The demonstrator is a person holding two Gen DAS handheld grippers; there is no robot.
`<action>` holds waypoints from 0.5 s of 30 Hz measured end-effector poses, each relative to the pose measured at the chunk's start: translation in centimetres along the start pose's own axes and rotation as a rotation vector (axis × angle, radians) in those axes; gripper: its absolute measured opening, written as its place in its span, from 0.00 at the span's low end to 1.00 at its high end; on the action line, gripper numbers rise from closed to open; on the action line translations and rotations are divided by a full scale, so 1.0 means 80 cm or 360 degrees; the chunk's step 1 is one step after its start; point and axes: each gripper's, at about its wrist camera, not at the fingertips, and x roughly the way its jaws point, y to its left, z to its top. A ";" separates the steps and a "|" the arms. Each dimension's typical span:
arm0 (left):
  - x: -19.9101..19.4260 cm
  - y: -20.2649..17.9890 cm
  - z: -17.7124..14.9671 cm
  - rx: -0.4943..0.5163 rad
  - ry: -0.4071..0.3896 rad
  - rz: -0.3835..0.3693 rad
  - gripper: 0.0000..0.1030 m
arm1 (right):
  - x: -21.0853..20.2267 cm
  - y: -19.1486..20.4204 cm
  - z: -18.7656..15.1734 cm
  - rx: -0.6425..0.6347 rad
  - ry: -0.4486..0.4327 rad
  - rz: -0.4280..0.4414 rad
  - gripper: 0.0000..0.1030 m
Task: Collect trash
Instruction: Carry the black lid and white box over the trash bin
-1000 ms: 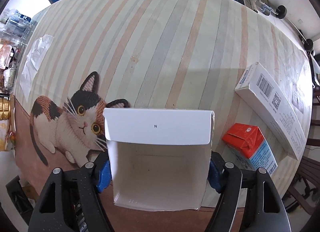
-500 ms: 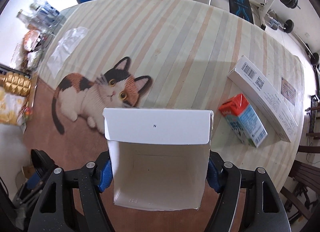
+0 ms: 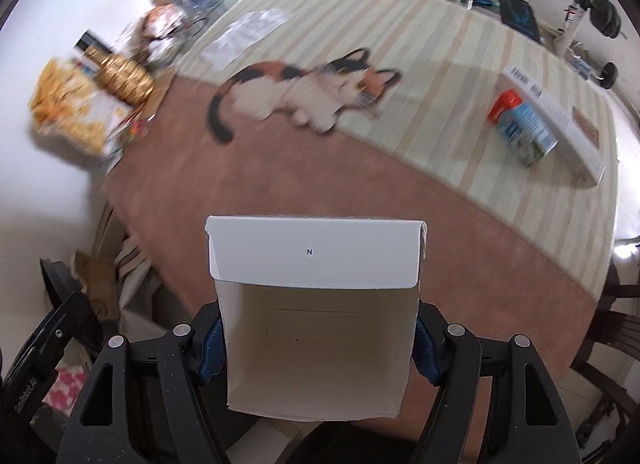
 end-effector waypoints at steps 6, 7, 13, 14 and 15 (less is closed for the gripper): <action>-0.004 0.075 -0.089 -0.0100 0.0087 0.0005 0.83 | 0.026 0.047 -0.115 -0.0096 0.0120 0.0076 0.73; 0.001 0.084 -0.102 -0.0119 0.0115 0.0007 0.83 | 0.034 0.054 -0.130 -0.0116 0.0150 0.0077 0.73; 0.068 0.158 -0.181 -0.0305 0.0343 -0.0055 0.83 | 0.111 0.086 -0.216 -0.0257 0.0337 0.0057 0.73; 0.086 0.171 -0.193 -0.0342 0.0378 -0.0064 0.83 | 0.129 0.088 -0.226 -0.0265 0.0366 0.0044 0.73; 0.101 0.180 -0.201 -0.0367 0.0413 -0.0091 0.83 | 0.154 0.090 -0.240 -0.0274 0.0410 0.0045 0.73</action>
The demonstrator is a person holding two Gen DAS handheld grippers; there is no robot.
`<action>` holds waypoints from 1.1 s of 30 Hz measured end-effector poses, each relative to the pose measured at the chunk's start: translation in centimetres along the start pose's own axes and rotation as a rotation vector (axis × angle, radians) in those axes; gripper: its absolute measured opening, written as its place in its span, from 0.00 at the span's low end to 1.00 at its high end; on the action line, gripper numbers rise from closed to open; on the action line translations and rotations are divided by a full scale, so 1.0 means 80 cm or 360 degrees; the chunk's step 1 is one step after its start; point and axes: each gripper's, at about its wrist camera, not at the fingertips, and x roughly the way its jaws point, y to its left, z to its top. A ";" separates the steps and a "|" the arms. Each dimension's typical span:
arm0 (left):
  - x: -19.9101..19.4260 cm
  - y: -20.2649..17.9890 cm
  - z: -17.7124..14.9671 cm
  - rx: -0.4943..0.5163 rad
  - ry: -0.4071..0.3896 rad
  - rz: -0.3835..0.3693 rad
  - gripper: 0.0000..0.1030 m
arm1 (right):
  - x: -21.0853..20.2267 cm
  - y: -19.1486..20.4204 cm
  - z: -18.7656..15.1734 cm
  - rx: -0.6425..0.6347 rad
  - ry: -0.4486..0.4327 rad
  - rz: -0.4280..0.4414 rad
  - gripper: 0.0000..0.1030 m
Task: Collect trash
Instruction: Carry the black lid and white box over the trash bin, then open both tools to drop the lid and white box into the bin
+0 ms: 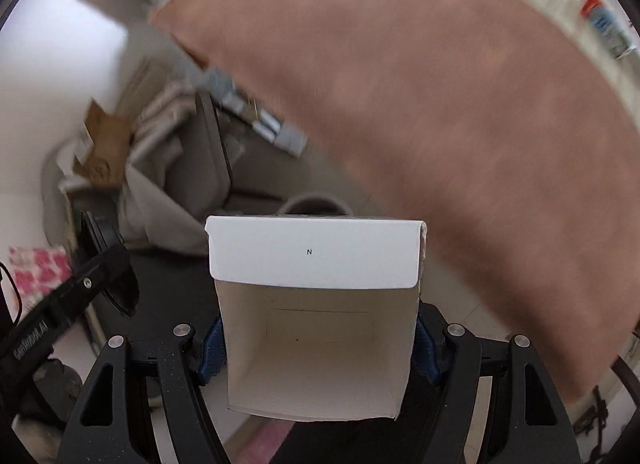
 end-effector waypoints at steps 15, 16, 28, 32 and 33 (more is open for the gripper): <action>0.328 0.142 -0.004 -0.0386 0.0343 -0.0237 0.98 | 0.360 -0.036 0.025 0.0012 0.0245 0.0032 0.74; 0.343 0.149 -0.007 -0.0405 0.0352 -0.0233 0.98 | 0.379 -0.038 0.028 0.0009 0.0251 0.0037 0.75; 0.380 0.190 -0.036 -0.0419 0.0254 0.0179 0.99 | 0.467 -0.029 0.039 -0.0212 0.0250 -0.0095 1.00; 0.365 0.181 -0.044 -0.0339 0.0249 0.0287 0.98 | 0.451 -0.020 0.035 -0.0334 0.0232 -0.0271 1.00; 0.361 0.179 -0.046 -0.0321 0.0250 0.0300 0.98 | 0.444 -0.016 0.034 -0.0380 0.0208 -0.0322 1.00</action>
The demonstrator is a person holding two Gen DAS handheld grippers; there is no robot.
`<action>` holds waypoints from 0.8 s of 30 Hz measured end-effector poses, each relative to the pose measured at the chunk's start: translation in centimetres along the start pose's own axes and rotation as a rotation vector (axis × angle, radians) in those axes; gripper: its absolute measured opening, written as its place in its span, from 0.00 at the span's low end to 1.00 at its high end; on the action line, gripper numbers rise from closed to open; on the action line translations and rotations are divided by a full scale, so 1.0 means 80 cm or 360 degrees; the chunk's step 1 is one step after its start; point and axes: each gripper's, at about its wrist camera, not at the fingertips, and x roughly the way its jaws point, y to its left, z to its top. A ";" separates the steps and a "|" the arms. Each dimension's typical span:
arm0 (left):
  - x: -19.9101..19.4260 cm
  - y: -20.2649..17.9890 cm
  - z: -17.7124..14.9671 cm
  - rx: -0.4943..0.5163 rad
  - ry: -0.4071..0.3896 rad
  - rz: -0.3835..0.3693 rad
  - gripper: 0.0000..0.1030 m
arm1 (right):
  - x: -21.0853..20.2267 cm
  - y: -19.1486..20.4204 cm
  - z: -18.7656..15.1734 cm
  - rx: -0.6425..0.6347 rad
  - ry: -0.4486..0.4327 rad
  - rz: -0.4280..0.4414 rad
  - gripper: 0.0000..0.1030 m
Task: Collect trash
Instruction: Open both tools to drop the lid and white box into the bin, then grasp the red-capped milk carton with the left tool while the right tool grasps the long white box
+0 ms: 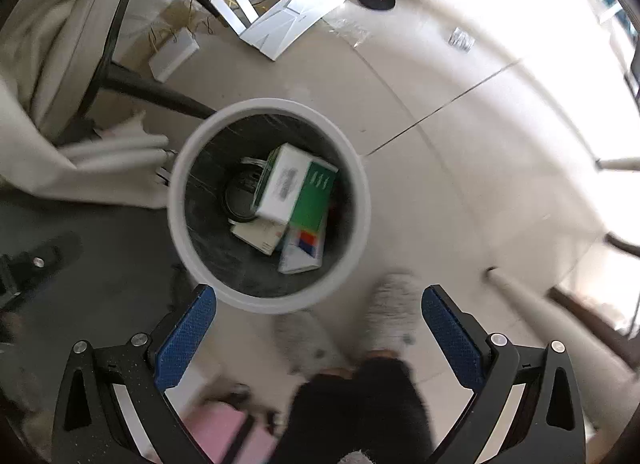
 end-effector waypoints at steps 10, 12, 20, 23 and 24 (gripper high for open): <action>-0.065 -0.009 -0.034 0.0076 -0.0048 0.0057 0.98 | -0.076 0.005 -0.015 -0.0063 -0.0069 -0.0098 1.00; -0.082 -0.008 -0.042 0.0068 -0.0057 0.0054 0.98 | -0.093 0.009 -0.021 -0.0078 -0.0094 -0.0103 1.00; -0.169 -0.006 -0.080 0.0047 -0.0108 0.0036 0.98 | -0.191 0.019 -0.043 -0.0109 -0.0173 -0.0079 1.00; -0.212 -0.006 -0.092 0.0060 -0.0134 0.0029 0.98 | -0.240 0.023 -0.054 -0.0126 -0.0213 -0.0065 1.00; -0.225 -0.006 -0.096 0.0062 -0.0144 0.0026 0.98 | -0.258 0.025 -0.058 -0.0135 -0.0230 -0.0062 1.00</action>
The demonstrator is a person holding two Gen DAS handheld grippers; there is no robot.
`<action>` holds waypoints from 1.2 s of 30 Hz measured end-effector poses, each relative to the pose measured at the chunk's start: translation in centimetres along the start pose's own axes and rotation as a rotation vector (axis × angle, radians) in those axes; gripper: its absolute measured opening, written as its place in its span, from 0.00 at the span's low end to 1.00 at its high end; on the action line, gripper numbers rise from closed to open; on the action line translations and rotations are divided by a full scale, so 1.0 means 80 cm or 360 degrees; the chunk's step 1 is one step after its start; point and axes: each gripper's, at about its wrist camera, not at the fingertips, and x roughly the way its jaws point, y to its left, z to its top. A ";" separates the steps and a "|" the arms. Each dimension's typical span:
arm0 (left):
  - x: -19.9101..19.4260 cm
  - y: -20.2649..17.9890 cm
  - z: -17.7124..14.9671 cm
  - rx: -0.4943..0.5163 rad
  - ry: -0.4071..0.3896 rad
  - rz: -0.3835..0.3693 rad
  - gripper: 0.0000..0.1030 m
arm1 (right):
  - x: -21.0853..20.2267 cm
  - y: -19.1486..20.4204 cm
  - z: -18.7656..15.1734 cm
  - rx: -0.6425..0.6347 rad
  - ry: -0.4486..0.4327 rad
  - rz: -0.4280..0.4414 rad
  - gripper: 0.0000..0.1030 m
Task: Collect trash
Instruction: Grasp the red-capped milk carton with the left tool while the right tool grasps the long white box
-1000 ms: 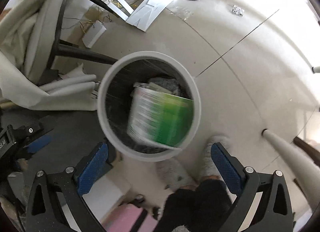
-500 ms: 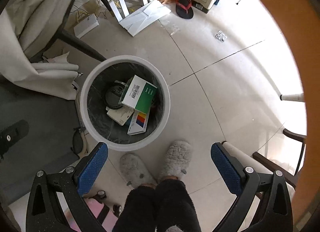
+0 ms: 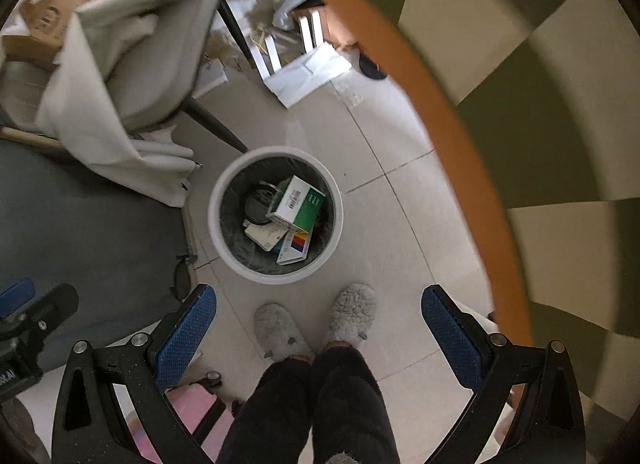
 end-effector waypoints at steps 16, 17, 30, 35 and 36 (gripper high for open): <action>-0.223 -0.018 -0.038 0.0089 -0.0228 -0.0049 0.98 | -0.272 0.001 -0.035 0.0024 -0.0226 0.0140 1.00; -0.233 -0.024 -0.038 0.0100 -0.0242 -0.0043 0.98 | -0.281 -0.003 -0.035 0.0042 -0.0237 0.0157 1.00; -0.342 -0.237 0.048 0.0453 -0.0500 -0.0041 0.99 | -0.380 -0.255 0.008 0.0673 -0.0403 0.0303 1.00; -0.343 -0.417 0.089 0.0649 -0.0463 -0.0137 0.99 | -0.396 -0.443 0.014 0.0966 -0.0413 0.0128 1.00; -0.341 -0.452 0.093 0.0688 -0.0450 -0.0146 0.99 | -0.394 -0.489 0.015 0.1017 -0.0397 0.0068 1.00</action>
